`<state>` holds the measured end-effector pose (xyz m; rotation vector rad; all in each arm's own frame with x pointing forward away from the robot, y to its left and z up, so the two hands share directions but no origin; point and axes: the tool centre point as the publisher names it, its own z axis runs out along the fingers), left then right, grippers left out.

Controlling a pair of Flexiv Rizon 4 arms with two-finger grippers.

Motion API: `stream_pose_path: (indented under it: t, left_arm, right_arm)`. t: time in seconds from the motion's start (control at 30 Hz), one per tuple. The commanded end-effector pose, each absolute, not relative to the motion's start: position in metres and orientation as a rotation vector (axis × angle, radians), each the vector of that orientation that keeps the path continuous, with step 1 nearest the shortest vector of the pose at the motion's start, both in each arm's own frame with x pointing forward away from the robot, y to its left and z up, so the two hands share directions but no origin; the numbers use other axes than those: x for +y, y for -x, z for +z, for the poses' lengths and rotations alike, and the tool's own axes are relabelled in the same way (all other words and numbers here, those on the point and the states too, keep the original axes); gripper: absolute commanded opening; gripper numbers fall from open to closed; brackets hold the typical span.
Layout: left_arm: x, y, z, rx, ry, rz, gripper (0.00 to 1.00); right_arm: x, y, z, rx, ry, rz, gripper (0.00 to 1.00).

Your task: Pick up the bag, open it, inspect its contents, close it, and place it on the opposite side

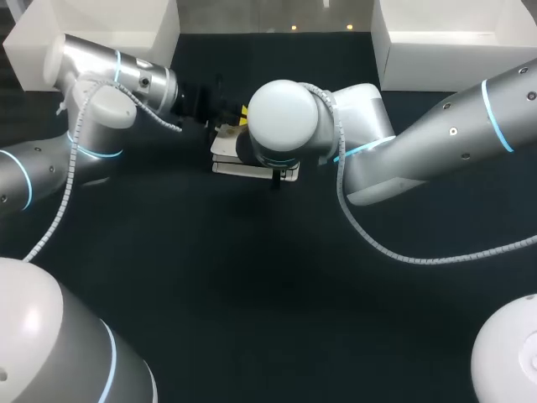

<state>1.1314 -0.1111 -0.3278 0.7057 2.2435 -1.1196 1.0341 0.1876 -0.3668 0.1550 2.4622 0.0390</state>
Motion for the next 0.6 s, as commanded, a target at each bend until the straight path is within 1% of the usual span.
stream_pose_path:
  t: [0.03,0.33,0.6]
  left_arm:
    - [-0.108,-1.119,-0.334,2.218,-0.727,-1.108,0.00]
    - [-0.105,-1.098,-0.353,2.237,-0.717,-1.115,0.00]
    - [-0.103,-1.095,-0.355,2.266,-0.683,-1.122,0.00]
  right_arm:
    - [0.188,-1.034,-0.368,2.460,-0.155,0.038,0.00]
    - [0.188,-1.034,-0.368,2.460,-0.155,0.038,0.00]
    - [0.188,-1.034,-0.368,2.460,-0.155,0.038,0.00]
